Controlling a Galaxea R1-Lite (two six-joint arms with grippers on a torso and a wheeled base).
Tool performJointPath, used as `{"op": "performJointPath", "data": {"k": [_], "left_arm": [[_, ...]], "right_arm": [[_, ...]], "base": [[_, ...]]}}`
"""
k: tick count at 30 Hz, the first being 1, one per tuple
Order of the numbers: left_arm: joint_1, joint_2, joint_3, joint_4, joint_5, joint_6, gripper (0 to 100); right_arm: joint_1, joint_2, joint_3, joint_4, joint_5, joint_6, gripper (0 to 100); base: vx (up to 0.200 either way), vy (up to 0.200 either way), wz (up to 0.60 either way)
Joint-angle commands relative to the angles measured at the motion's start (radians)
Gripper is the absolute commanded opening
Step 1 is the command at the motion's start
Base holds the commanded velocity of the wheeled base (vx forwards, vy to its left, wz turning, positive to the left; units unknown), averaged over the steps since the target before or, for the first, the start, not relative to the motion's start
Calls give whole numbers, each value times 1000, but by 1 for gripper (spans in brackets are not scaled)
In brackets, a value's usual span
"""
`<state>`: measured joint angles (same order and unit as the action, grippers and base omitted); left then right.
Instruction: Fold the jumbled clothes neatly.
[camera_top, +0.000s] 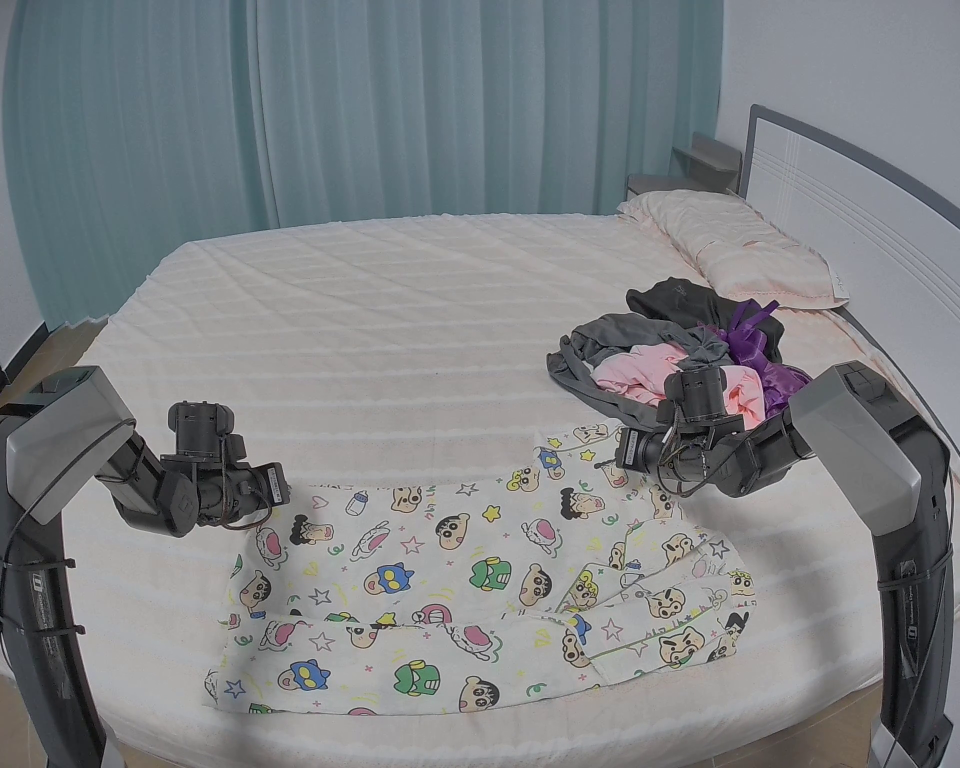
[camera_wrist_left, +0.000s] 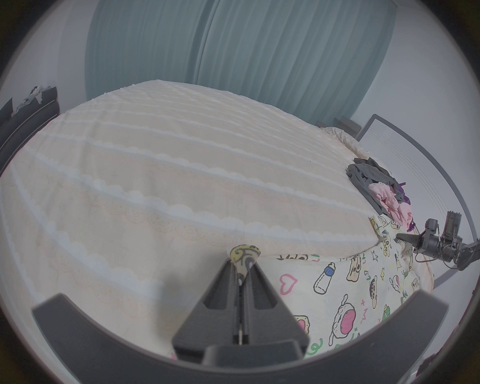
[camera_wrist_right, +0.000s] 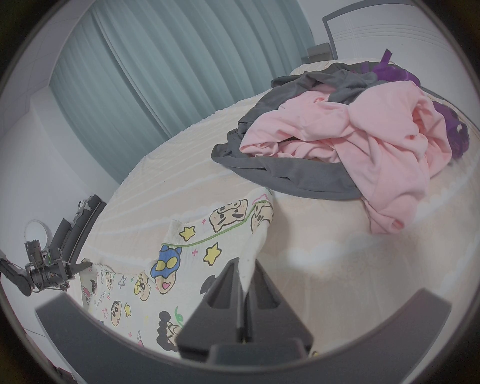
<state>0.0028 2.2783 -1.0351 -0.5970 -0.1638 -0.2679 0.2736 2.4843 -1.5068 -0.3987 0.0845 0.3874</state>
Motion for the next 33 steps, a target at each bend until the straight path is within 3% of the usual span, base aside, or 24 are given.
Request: {"op": "performJointPath", "data": {"k": [1, 9, 14, 33], "left_arm": [[0, -23, 13, -1, 6, -2, 0], [3, -69, 29, -1, 7, -4, 0], [2, -88, 32, -1, 7, -2, 0], [23, -155, 102, -1, -2, 16, 0]], "right_arm": [[-5, -39, 30, 0, -2, 16, 0], [-28, -99, 91, -75, 6, 79, 0], [-37, -123, 132, -144, 11, 79, 0], [-36, -166, 203, -161, 38, 68, 0]], "base": [[0, 0, 0], [0, 0, 0], [0, 0, 0], [0, 0, 0]]}}
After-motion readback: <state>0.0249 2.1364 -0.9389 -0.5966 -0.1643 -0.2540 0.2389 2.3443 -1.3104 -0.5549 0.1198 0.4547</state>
